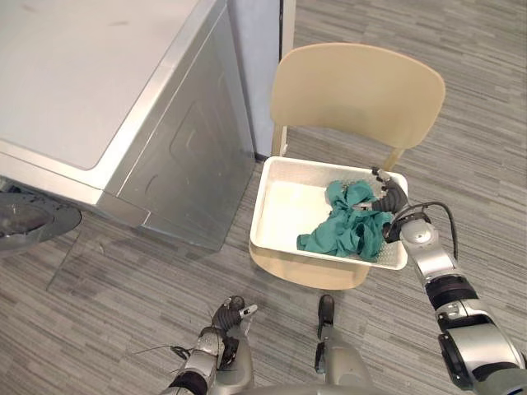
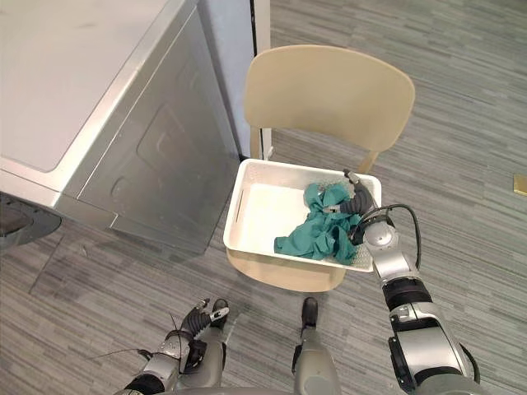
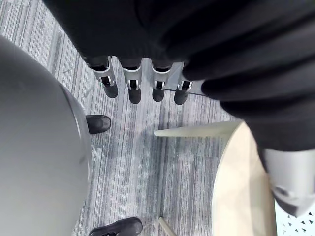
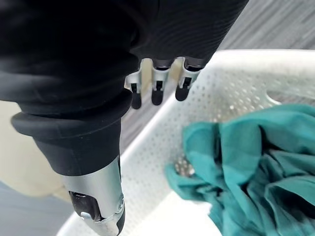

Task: Pick up the laundry basket with both hands and put the clothes into the washing machine.

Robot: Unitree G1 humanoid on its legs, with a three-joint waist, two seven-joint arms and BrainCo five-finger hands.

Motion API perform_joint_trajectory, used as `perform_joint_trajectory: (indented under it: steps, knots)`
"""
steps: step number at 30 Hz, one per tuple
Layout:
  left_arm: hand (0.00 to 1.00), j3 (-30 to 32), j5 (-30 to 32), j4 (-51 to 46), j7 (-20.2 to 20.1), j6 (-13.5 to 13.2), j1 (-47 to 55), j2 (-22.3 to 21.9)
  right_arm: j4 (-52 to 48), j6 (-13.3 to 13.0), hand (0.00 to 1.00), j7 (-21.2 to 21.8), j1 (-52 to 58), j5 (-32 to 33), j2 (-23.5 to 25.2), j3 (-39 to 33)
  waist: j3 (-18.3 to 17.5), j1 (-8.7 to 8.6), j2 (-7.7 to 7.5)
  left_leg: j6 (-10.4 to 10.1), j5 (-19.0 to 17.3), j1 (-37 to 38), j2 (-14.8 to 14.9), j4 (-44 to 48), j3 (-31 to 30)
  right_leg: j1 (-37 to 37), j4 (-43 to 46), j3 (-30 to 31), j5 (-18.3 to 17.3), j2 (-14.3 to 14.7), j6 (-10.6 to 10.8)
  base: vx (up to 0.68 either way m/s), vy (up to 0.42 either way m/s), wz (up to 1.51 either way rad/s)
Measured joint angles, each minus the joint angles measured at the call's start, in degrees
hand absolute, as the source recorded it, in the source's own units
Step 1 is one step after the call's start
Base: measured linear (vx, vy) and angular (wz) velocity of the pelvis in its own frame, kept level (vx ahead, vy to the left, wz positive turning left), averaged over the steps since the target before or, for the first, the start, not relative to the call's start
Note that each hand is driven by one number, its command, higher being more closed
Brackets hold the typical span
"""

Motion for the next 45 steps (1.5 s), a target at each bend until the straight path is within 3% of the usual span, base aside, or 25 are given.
perform_joint_trajectory:
  steps: [5, 11, 25, 30, 32, 34, 39, 40, 43, 45]
  knots:
    - [0.00, -1.04, -0.52, -1.05, -0.36, -0.61, -0.55, 0.76, 9.25, 0.04, 0.00, 2.74, -4.28, -1.77, -3.42, 3.69, 2.96, -0.23, 0.12, 0.64, 0.52, -0.71, -1.35, 0.19, -0.78, -0.44, 0.03, -0.03, 0.52, -1.15, 0.56, -0.05, 0.017, 0.06]
    - [0.00, -1.00, -1.55, -1.83, -0.28, -0.87, -1.77, 2.01, 18.55, 0.15, 0.00, 2.59, -11.00, -2.74, -4.83, 4.11, 6.79, -0.13, 0.35, 0.79, 1.86, -3.03, -2.25, 0.16, -1.11, -2.55, 0.11, -0.04, 1.75, -1.91, 0.52, -0.09, 0.022, 0.04]
    - [0.00, -1.75, -3.78, -5.91, 2.23, -0.92, -3.97, 2.22, 24.46, 0.13, 0.00, -0.33, -21.67, -3.27, -8.64, 4.23, 10.12, 0.37, 0.57, 0.71, 5.04, -9.44, -2.24, -2.47, -1.62, -11.07, 2.47, 0.01, 2.21, -2.06, 0.48, -0.03, -0.005, 0.00]
    - [0.00, -3.14, -3.59, -10.81, 3.55, -0.71, -5.49, 1.00, 27.27, -0.12, 0.00, -2.44, -22.95, -5.07, -9.18, 8.40, 10.38, 1.97, 0.94, 0.69, 5.02, -13.81, -2.33, -0.64, -3.10, -13.81, 2.88, -1.30, 2.23, -2.09, 0.45, -0.01, -0.013, 0.11]
    - [0.00, -3.14, -3.48, -13.52, 3.66, -0.73, -5.65, 0.39, 27.83, -0.43, 0.00, -3.77, -23.87, -5.81, -10.45, 9.92, 10.45, 2.12, 1.10, 0.67, 5.01, -16.40, -2.47, 0.46, -4.60, -15.18, 3.29, -2.76, 2.21, -2.18, 0.45, -0.04, 0.002, 0.26]
    - [0.00, -3.21, -3.49, -15.72, 3.82, -0.71, -6.00, -0.70, 28.21, -0.35, 0.00, -4.94, -24.10, -6.88, -12.52, 12.45, 10.53, 3.35, 1.30, 0.63, 4.98, -19.11, -2.79, 2.03, -6.14, -17.30, 5.40, -3.89, 1.43, -2.44, 0.30, -0.05, 0.000, 0.30]
    - [0.00, -2.98, -3.48, -18.53, 4.70, -0.42, -6.05, -2.62, 28.59, 2.65, 0.00, -8.08, -23.97, -9.52, -16.62, 18.98, 10.56, 4.78, 1.53, 0.42, 4.61, -24.94, -4.26, 5.11, -10.22, -22.29, 13.88, -8.28, -2.96, -4.61, 0.39, -0.06, 0.009, 0.49]
    - [0.00, -2.82, -3.48, -18.79, 4.73, -0.33, -6.01, -2.94, 28.71, 3.06, 1.00, -8.40, -23.98, -10.08, -17.34, 20.17, 10.56, 5.12, 1.54, 0.41, 4.61, -25.48, -4.37, 5.50, -10.32, -22.59, 14.43, -8.62, -3.17, -4.78, 0.35, -0.08, 0.019, 0.34]
    - [0.00, -1.52, -3.25, -18.99, 4.79, -0.21, -6.00, -3.60, 28.96, 5.38, 1.00, -8.84, -23.88, -14.12, -19.23, 23.25, 10.50, 6.44, 1.44, 0.45, 4.63, -27.64, -4.36, 6.89, -10.23, -23.65, 15.34, -9.73, -3.65, -5.58, 0.56, -0.05, 0.027, 0.18]
    - [0.00, -0.30, -3.25, -18.97, 4.82, 0.16, -5.90, -4.00, 28.98, 5.52, 1.00, -8.84, -23.88, -15.44, -19.86, 24.79, 10.47, 6.77, 1.40, 0.48, 4.65, -28.03, -4.38, 7.35, -10.23, -23.76, 16.08, -10.15, -3.79, -5.79, 0.73, -0.03, 0.022, 0.14]
